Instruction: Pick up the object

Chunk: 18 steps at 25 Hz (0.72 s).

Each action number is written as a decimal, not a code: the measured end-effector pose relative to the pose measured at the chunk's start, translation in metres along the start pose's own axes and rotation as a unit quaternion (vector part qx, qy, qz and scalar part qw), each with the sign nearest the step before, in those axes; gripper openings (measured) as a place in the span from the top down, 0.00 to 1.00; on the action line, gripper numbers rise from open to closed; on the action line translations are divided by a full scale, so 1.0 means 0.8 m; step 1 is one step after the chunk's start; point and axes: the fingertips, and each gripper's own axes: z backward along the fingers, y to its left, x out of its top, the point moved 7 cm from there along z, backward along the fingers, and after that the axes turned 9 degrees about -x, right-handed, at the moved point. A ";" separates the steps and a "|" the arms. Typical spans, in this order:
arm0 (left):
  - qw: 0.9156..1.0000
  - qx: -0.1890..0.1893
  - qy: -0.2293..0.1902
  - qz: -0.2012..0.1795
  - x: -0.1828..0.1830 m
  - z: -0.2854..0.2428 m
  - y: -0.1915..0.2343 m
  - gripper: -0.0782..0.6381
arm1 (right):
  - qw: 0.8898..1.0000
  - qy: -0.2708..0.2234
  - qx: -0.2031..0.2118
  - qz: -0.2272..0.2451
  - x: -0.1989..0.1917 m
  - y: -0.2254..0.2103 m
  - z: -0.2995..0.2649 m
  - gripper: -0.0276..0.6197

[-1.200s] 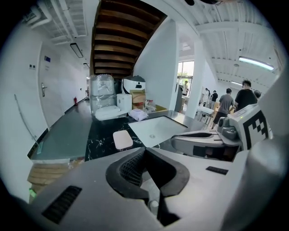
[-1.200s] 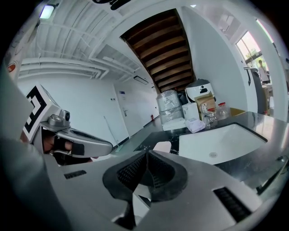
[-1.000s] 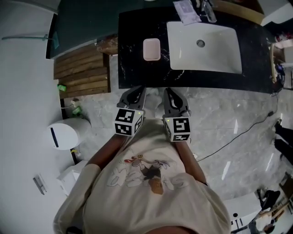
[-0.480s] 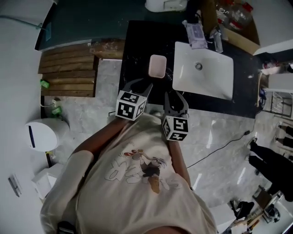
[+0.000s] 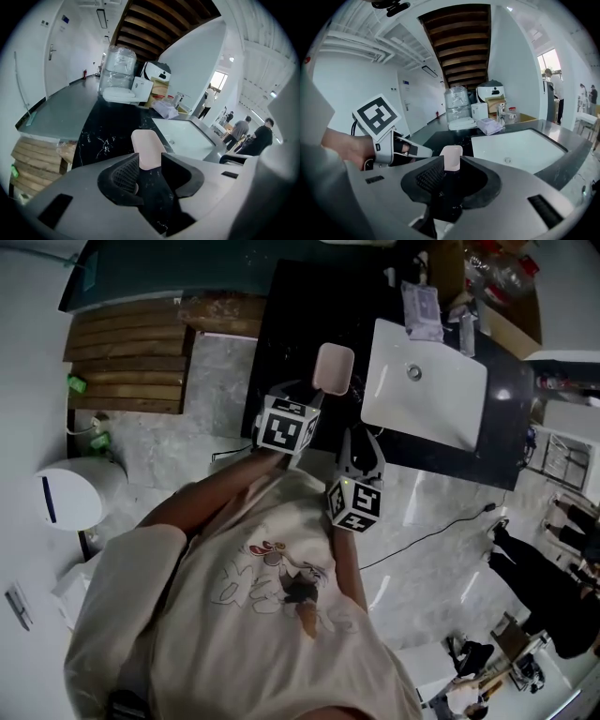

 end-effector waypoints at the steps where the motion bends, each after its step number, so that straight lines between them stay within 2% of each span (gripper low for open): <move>1: 1.000 0.001 0.003 0.008 0.001 -0.007 0.001 0.67 | 1.000 0.003 0.001 -0.001 -0.001 0.000 -0.003 0.78; 6: 0.999 0.015 0.013 0.030 0.007 -0.038 0.009 0.67 | 1.000 0.012 0.020 0.002 -0.003 0.004 -0.025 0.80; 18: 0.998 0.053 0.030 0.030 0.003 -0.078 0.037 0.71 | 0.999 0.027 0.032 0.006 0.004 -0.007 -0.060 0.82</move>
